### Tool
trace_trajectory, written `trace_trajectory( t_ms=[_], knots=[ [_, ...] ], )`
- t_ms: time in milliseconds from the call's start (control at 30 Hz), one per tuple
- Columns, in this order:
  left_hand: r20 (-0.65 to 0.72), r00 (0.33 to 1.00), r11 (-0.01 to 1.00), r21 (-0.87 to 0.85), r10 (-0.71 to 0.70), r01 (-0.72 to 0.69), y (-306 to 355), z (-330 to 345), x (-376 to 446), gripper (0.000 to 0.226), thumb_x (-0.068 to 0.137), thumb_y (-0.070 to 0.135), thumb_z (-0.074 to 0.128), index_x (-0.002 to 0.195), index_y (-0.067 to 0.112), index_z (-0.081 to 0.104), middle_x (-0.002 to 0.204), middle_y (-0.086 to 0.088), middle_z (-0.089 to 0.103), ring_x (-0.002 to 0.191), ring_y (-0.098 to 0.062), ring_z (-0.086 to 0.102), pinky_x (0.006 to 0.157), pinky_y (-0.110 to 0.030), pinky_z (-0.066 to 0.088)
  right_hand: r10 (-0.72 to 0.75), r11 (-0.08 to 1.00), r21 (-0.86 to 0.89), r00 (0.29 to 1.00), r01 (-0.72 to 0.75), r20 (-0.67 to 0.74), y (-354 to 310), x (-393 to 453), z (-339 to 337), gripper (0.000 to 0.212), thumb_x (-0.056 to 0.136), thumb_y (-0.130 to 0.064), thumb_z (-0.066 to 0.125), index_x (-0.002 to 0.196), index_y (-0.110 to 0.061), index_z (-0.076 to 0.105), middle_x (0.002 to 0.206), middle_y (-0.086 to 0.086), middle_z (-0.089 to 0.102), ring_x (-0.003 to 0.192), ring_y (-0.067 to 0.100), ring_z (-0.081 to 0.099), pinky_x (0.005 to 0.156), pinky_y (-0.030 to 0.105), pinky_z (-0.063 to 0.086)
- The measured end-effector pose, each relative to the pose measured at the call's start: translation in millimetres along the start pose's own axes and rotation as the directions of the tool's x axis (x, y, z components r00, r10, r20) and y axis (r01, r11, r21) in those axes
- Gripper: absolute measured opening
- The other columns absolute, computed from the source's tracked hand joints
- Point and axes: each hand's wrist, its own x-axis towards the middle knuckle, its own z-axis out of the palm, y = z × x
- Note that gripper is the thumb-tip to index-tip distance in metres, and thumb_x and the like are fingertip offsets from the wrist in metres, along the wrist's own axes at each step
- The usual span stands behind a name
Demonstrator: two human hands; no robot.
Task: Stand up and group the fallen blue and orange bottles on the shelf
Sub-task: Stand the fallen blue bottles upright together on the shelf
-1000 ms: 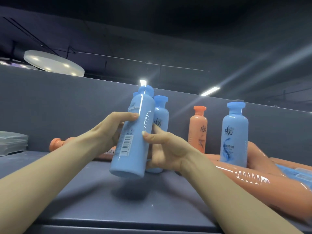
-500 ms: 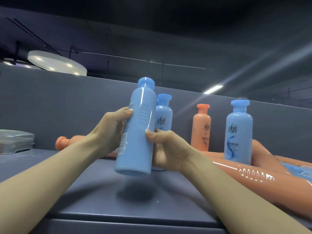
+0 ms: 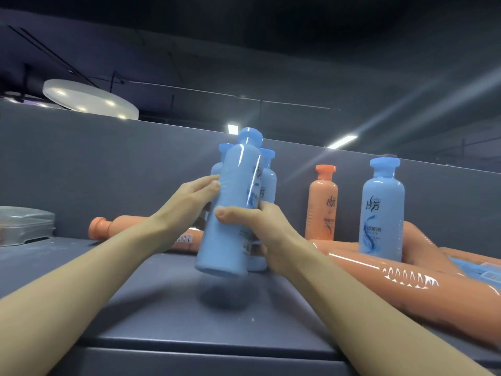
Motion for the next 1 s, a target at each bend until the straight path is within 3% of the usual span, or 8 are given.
trace_trajectory(
  t_ms=[67,167,267,333,433,533,733,1000],
  knots=[
    [0.026,1.0,0.992,0.125,0.01,-0.013,62,19,-25,0.026,0.099,0.029,0.039,0.099,0.032,0.065,0.09,0.005,0.072,0.074,-0.014,0.068,0.07,-0.034,0.057,-0.035,0.999,-0.017,0.997,0.034,-0.072,1,0,1,0.033,0.065,-0.016,0.082,0.093,-0.017,0.067,0.085,-0.003,0.072,0.071,0.011,0.07,0.059,0.023,0.055],
    [0.067,0.997,0.99,0.144,-0.023,0.013,71,25,-33,0.022,0.086,0.039,0.054,0.102,0.029,0.064,0.092,0.005,0.074,0.076,-0.014,0.07,0.068,-0.033,0.058,-0.063,0.988,-0.152,0.982,0.036,-0.18,6,5,4,0.059,0.043,-0.034,0.083,0.098,-0.021,0.063,0.095,-0.005,0.072,0.087,0.016,0.071,0.079,0.036,0.059],
    [0.047,0.998,0.979,0.205,-0.035,0.024,65,25,-27,0.035,0.073,0.041,0.057,0.105,0.028,0.064,0.096,0.005,0.075,0.082,-0.015,0.072,0.07,-0.033,0.06,-0.084,0.97,-0.24,0.968,0.026,-0.236,10,8,12,0.077,0.029,-0.047,0.075,0.102,-0.026,0.059,0.097,-0.008,0.07,0.09,0.015,0.069,0.082,0.039,0.058],
    [0.052,0.998,0.982,0.186,-0.024,0.014,63,25,-26,0.038,0.068,0.036,0.063,0.105,0.028,0.063,0.098,0.005,0.074,0.084,-0.013,0.072,0.073,-0.033,0.06,-0.104,0.958,-0.285,0.963,0.029,-0.249,12,8,15,0.076,0.034,-0.047,0.075,0.105,-0.028,0.056,0.099,-0.009,0.07,0.093,0.015,0.068,0.084,0.039,0.056],
    [-0.005,1.0,0.969,0.245,-0.026,0.027,62,29,-26,0.039,0.06,0.031,0.068,0.098,0.031,0.061,0.093,0.011,0.073,0.077,0.002,0.069,0.065,-0.016,0.056,-0.113,0.95,-0.31,0.958,0.026,-0.265,14,7,17,0.063,0.054,-0.033,0.082,0.108,-0.026,0.051,0.101,-0.009,0.068,0.096,0.014,0.066,0.087,0.038,0.055],
    [-0.033,0.999,0.96,0.28,-0.009,0.018,62,29,-25,0.045,0.056,0.031,0.071,0.099,0.032,0.06,0.092,0.015,0.07,0.074,0.011,0.065,0.058,-0.006,0.049,-0.125,0.939,-0.342,0.955,0.026,-0.27,13,6,18,0.061,0.058,-0.029,0.083,0.108,-0.025,0.048,0.1,-0.012,0.066,0.096,0.013,0.064,0.087,0.037,0.054],
    [-0.116,0.993,0.933,0.354,-0.018,0.059,61,26,-24,0.042,0.053,0.037,0.072,0.093,0.04,0.058,0.084,0.02,0.066,0.068,0.015,0.06,0.063,-0.015,0.045,-0.149,0.92,-0.39,0.95,0.031,-0.276,15,10,22,0.062,0.058,-0.031,0.081,0.109,-0.028,0.048,0.102,-0.012,0.067,0.098,0.015,0.064,0.088,0.037,0.053],
    [-0.163,0.986,0.932,0.36,0.022,0.038,63,23,-26,0.037,0.055,0.029,0.077,0.085,0.043,0.06,0.081,0.018,0.068,0.068,0.015,0.057,0.062,-0.015,0.043,-0.129,0.944,-0.325,0.971,0.057,-0.204,16,11,23,0.058,0.064,-0.027,0.08,0.112,-0.027,0.048,0.103,-0.013,0.066,0.1,0.01,0.064,0.089,0.036,0.054]
  ],
)
